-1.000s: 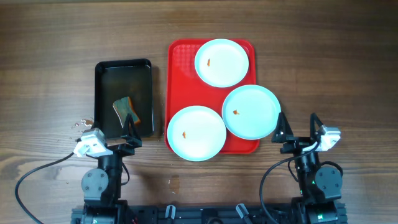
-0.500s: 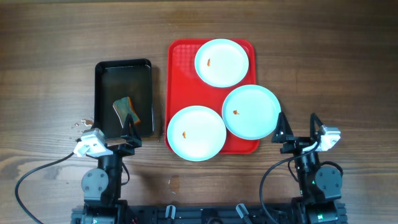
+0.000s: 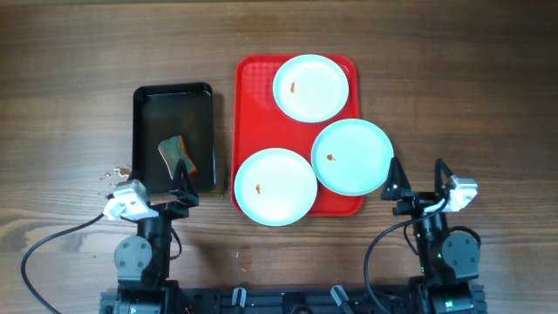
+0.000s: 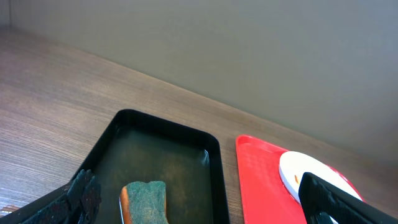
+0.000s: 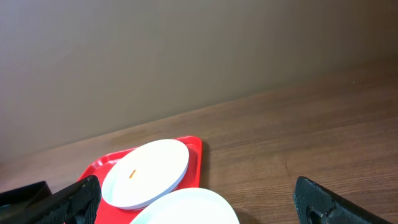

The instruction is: Clean dirty plates on tray and stack at the side

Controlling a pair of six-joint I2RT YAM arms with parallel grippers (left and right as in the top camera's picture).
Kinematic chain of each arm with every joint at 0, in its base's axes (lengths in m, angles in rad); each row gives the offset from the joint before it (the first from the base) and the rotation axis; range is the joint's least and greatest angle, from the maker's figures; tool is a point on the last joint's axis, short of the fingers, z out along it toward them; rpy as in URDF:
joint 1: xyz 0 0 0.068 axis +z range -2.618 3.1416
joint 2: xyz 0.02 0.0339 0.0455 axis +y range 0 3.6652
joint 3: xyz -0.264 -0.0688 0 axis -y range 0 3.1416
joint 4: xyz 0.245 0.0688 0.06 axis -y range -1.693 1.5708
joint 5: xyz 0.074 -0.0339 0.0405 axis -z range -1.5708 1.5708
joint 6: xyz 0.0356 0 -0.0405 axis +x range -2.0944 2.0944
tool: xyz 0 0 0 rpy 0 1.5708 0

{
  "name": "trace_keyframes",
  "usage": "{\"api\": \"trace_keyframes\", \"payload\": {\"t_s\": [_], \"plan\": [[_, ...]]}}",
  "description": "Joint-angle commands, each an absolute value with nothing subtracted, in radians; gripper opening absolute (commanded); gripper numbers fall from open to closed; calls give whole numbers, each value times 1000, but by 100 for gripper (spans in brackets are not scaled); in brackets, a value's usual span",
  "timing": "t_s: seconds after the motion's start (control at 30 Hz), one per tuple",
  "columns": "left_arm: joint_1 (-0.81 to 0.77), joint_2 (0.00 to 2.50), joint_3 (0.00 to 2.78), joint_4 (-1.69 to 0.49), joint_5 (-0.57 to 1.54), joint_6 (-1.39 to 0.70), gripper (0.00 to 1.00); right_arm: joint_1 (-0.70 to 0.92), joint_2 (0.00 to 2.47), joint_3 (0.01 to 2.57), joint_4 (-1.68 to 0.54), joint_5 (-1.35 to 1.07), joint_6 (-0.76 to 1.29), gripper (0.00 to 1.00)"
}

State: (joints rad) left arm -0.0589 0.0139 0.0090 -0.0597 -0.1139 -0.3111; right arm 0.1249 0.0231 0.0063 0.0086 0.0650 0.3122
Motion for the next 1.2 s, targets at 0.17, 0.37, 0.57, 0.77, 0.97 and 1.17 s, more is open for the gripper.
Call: {"api": "trace_keyframes", "payload": {"t_s": [0.17, 0.37, 0.57, 0.77, 0.97, 1.17], "plan": [[-64, 7, 6, -60, -116, -295, 100, 119, 23, 6, 14, 79, 318, 100], [-64, 7, 6, -60, -116, -295, 100, 119, 23, 6, 14, 79, 318, 100], [-64, 7, 6, -60, -116, -295, 100, 119, 23, 6, 27, 91, 318, 100], [-64, 7, 6, -51, -115, -296, 100, 119, 27, 6, 15, 17, 455, 100], [-64, 7, 6, 47, 160, -329, 100, 119, 28, 14, 3, -189, 628, 100], [-64, 27, 88, 93, 233, -355, 100, 119, 110, 216, -89, -212, 513, 100]]}}
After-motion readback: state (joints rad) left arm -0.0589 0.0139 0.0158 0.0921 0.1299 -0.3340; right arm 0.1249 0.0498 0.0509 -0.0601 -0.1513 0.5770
